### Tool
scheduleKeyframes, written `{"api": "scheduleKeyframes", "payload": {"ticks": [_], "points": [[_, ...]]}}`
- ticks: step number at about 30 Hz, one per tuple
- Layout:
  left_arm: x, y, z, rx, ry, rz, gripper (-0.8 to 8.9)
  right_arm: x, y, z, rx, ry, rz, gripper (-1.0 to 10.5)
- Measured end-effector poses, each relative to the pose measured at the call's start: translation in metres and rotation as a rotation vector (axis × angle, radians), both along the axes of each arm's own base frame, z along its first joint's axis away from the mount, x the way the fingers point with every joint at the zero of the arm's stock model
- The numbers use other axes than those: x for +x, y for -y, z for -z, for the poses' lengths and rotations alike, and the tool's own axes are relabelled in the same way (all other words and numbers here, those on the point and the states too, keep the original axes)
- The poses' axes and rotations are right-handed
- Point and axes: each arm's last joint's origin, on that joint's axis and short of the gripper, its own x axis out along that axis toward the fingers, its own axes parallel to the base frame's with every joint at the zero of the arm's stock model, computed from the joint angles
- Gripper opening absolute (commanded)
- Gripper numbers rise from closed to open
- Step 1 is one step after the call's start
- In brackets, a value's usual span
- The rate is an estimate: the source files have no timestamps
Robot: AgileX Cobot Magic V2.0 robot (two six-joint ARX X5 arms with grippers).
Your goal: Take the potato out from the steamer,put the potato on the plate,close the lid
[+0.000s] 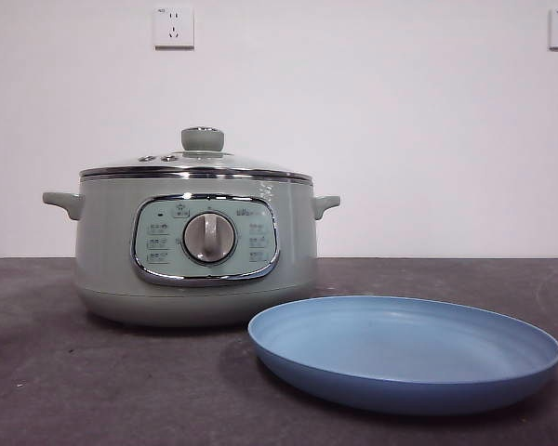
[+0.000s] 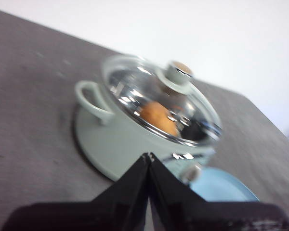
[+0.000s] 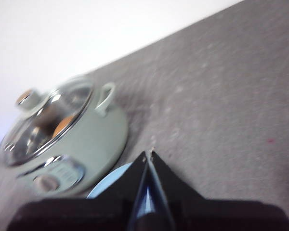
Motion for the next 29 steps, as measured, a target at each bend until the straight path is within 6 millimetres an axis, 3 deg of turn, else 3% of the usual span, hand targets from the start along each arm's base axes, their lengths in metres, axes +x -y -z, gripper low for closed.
{"api": "scheduleKeyframes", "payload": {"ticks": [4, 13, 21, 22, 24, 26, 28, 29], "points": [[0.006, 0.002, -0.018, 0.041, -0.067, 0.117, -0.08, 0.007, -0.005, -0.030, -0.060, -0.065, -0.143, -0.1], [0.014, 0.006, -0.048, 0.140, -0.149, 0.331, -0.09, 0.023, -0.017, -0.078, -0.141, -0.175, -0.485, -0.1], [0.014, 0.006, -0.057, 0.217, -0.168, 0.386, 0.02, 0.025, -0.026, -0.096, -0.221, -0.205, -0.629, 0.1], [0.014, 0.006, -0.057, 0.222, -0.164, 0.388, 0.29, 0.025, -0.026, -0.096, -0.225, -0.203, -0.637, 0.1], [0.014, 0.006, -0.057, 0.224, -0.163, 0.388, 2.13, 0.024, -0.027, -0.095, -0.230, -0.200, -0.645, 0.7], [0.014, 0.006, -0.057, 0.224, -0.163, 0.388, 5.50, 0.024, -0.027, -0.096, -0.234, -0.197, -0.646, 3.0], [0.014, 0.006, -0.057, 0.224, -0.163, 0.388, 6.92, 0.024, -0.027, -0.095, -0.234, -0.198, -0.646, 5.8], [0.014, 0.006, -0.057, 0.224, -0.163, 0.388, 6.91, 0.024, -0.027, -0.095, -0.234, -0.198, -0.646, 6.5]]}}
